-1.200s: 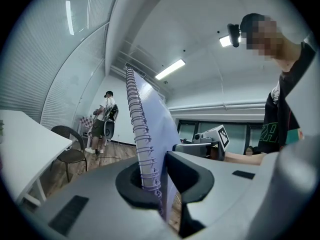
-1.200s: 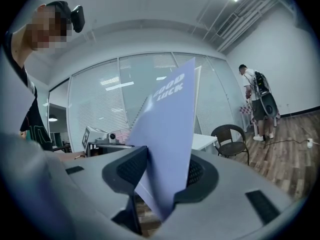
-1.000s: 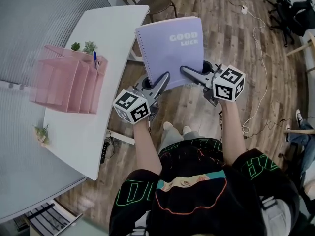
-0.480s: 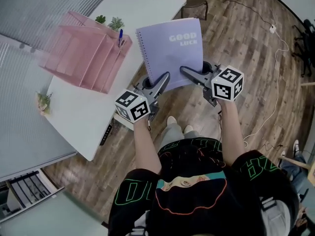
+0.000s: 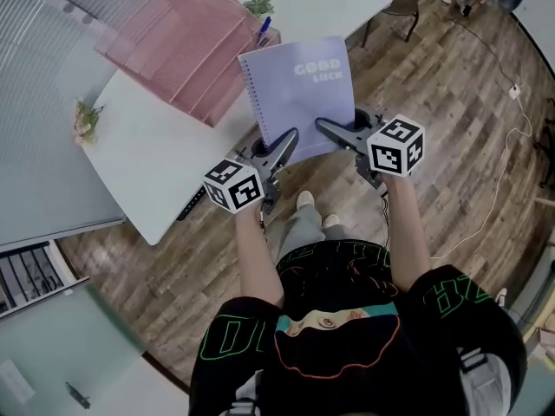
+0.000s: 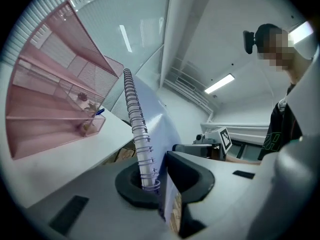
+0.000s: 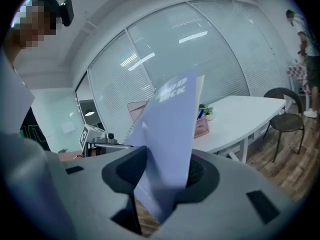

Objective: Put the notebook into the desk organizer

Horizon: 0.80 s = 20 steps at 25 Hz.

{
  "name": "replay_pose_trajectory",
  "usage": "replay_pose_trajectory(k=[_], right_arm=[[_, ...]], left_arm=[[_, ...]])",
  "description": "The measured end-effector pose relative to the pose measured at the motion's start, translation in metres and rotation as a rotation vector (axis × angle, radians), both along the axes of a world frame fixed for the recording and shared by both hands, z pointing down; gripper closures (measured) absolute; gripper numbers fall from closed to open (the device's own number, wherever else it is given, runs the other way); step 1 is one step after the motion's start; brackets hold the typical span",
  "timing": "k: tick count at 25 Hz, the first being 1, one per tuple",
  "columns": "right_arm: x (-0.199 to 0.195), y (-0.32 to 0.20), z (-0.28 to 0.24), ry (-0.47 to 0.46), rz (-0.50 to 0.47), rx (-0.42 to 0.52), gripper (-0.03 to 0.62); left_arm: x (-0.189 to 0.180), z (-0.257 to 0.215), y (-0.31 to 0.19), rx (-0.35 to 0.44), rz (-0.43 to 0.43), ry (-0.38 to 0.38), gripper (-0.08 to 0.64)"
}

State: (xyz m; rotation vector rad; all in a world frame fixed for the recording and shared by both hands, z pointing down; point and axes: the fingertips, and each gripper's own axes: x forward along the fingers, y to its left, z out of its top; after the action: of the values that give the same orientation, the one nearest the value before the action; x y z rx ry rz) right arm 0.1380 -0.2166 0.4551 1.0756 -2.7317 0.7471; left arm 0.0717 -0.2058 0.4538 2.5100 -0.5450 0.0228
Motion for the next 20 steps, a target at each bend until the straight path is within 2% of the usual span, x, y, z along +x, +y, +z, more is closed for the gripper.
replay_pose_trajectory(k=[12, 20], right_arm=[[-0.053, -0.011, 0.058, 0.07, -0.14, -0.166, 0.431], [-0.087, -0.028, 0.073, 0.097, -0.233, -0.212, 0.428]], left_arm=[[-0.05, 0.061, -0.001, -0.19, -0.139, 0.073, 0.505], [-0.082, 0.076, -0.012, -0.241, -0.248, 0.114, 0.505]])
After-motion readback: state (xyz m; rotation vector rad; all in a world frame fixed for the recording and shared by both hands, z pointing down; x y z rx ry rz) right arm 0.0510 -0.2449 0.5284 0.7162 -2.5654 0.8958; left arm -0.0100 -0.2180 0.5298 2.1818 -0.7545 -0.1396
